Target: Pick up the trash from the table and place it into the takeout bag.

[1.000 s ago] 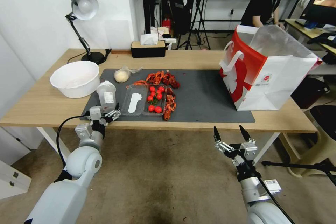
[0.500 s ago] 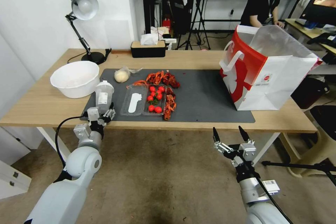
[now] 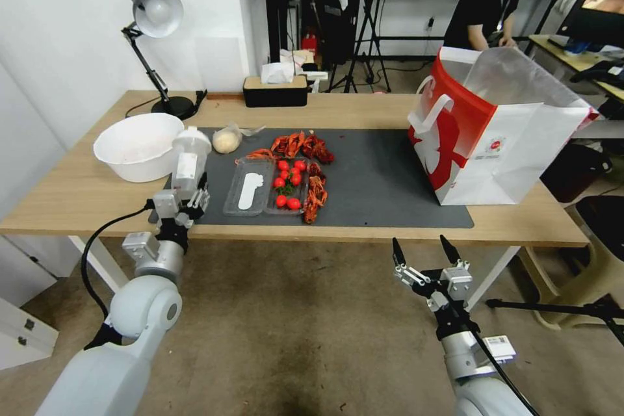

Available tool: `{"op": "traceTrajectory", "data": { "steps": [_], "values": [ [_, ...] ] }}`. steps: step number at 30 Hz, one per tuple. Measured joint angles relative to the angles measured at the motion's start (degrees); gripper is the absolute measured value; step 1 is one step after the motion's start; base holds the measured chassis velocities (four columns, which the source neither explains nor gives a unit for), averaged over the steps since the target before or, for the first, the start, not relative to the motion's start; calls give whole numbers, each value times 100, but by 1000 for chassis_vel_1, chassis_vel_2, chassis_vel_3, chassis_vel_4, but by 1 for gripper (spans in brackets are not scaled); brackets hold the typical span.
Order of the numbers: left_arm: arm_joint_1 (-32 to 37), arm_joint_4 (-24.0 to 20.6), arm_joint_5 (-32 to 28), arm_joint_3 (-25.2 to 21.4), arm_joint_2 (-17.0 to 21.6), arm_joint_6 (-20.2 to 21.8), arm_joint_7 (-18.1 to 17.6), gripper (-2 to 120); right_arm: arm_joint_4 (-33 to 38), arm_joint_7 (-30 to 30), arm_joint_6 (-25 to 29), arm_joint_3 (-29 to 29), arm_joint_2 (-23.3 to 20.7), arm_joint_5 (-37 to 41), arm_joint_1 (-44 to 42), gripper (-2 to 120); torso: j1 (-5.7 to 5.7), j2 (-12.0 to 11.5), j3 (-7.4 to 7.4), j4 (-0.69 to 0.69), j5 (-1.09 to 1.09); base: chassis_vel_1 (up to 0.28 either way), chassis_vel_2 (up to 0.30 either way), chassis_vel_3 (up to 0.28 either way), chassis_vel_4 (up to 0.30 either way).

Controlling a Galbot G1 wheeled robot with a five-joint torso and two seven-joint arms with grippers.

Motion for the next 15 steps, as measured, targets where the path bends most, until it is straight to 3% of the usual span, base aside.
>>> {"op": "traceTrajectory", "data": {
  "steps": [8, 15],
  "values": [
    [-819, 46, -434, 498, 341, -58, 273, 47, 91, 10, 0, 28, 2, -62, -55, 100, 0, 0, 0, 0, 0, 0, 0, 0, 0],
    [-2203, 338, -859, 1421, 512, -57, 427, 47, 175, 61, -27, 77, 37, -161, -110, 100, 0, 0, 1, -1, -1, 0, 0, 0, 0]
  ]
}}
